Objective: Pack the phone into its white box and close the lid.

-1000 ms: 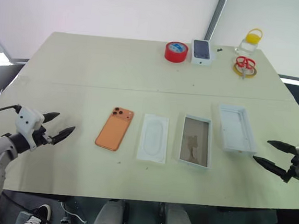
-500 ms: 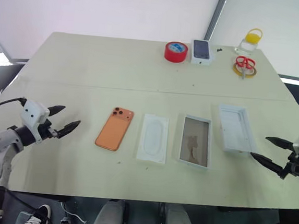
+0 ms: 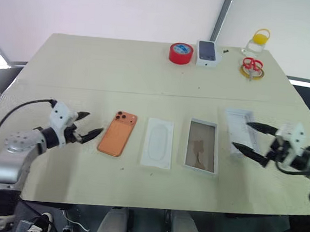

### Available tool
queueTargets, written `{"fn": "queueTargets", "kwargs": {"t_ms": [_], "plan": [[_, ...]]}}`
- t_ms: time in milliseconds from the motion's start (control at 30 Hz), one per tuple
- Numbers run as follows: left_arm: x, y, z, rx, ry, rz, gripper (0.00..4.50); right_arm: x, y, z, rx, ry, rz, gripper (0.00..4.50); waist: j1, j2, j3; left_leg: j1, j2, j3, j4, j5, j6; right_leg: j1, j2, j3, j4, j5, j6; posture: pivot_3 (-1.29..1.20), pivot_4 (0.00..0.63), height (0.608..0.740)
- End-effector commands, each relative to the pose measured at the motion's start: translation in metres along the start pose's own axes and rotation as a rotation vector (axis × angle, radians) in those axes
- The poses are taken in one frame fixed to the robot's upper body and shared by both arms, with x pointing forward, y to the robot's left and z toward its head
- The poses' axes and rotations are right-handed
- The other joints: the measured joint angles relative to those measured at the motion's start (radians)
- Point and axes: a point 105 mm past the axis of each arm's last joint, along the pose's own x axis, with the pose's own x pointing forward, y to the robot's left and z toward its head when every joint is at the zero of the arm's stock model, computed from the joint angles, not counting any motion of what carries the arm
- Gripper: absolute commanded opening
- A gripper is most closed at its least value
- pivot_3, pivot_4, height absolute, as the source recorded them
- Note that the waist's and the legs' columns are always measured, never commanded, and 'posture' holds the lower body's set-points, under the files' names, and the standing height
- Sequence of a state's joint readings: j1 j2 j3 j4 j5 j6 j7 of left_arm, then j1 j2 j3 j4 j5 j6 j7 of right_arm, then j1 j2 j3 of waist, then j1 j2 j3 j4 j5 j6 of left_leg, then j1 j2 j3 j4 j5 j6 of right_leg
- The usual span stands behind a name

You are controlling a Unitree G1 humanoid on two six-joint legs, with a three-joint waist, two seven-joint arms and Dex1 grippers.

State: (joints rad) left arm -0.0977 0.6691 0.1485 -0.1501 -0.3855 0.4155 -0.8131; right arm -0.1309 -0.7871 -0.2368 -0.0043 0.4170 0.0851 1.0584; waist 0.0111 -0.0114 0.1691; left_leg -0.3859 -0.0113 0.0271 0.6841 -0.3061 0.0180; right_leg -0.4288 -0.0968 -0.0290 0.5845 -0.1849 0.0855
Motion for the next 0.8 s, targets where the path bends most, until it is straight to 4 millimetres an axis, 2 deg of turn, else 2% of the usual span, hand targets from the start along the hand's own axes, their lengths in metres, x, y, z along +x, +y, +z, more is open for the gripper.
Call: {"fn": "queueTargets", "kwargs": {"t_ms": [33,133,200,300,500,567,700,800], "plan": [[0.013,-0.021,0.017,-0.151,-0.048,-0.031,4.19,0.022,0.017,0.021,-0.045,-0.062,0.041,4.42,0.006,-0.001,0.0,0.0,0.0,0.0,0.0,0.0,0.0,0.0,0.0,0.0,0.0,0.0,0.0,0.0,0.15,0.74],[0.024,-0.056,0.019,-0.324,-0.021,-0.15,4.19,0.03,0.031,0.022,-0.035,-0.074,0.077,4.42,0.007,-0.001,0.0,-0.001,-0.002,-0.002,0.001,0.0,0.0,0.001,-0.001,-0.001,0.0,0.0,0.0,0.0,0.15,0.74],[0.027,-0.07,0.016,-0.407,0.039,-0.213,4.19,0.031,0.033,0.02,-0.034,-0.069,0.084,4.42,0.003,-0.001,0.0,-0.001,-0.003,-0.001,0.001,0.0,0.0,0.001,-0.002,0.0,0.0,0.0,0.0,0.0,0.15,0.74],[0.035,-0.074,0.014,-0.519,0.104,-0.266,4.19,0.03,0.033,0.015,-0.059,-0.045,0.088,4.42,0.002,-0.001,0.0,-0.001,-0.004,-0.002,0.001,0.0,0.0,0.001,-0.001,0.0,0.001,0.0,0.0,0.0,0.15,0.74],[0.059,-0.075,0.013,-0.779,0.112,-0.322,4.19,0.032,0.036,0.016,-0.107,-0.034,0.102,4.42,0.001,-0.001,0.0,0.001,-0.004,-0.002,0.001,0.001,0.0,0.002,0.0,-0.001,0.002,0.0,0.0,0.0,0.15,0.74],[0.062,-0.081,0.013,-0.783,0.143,-0.351,4.19,0.033,0.036,0.018,-0.109,-0.04,0.094,4.42,0.001,-0.002,0.0,0.001,-0.004,-0.003,0.001,0.001,-0.001,0.002,0.0,-0.001,0.002,0.0,0.001,0.0,0.15,0.74],[0.072,-0.103,-0.001,-0.748,0.267,-0.399,4.19,0.032,0.034,0.019,-0.109,-0.051,0.067,4.42,0.001,-0.001,0.0,0.001,-0.005,-0.003,0.001,0.001,-0.001,0.002,0.0,0.0,0.003,0.0,0.0,0.0,0.15,0.74],[0.079,-0.111,-0.002,-0.762,0.277,-0.415,4.19,0.03,0.033,0.018,-0.117,-0.045,0.052,4.42,0.005,-0.001,-0.001,0.002,-0.005,-0.003,0.001,0.001,-0.001,0.003,0.0,0.0,0.003,-0.001,0.0,0.0,0.15,0.74]]}}
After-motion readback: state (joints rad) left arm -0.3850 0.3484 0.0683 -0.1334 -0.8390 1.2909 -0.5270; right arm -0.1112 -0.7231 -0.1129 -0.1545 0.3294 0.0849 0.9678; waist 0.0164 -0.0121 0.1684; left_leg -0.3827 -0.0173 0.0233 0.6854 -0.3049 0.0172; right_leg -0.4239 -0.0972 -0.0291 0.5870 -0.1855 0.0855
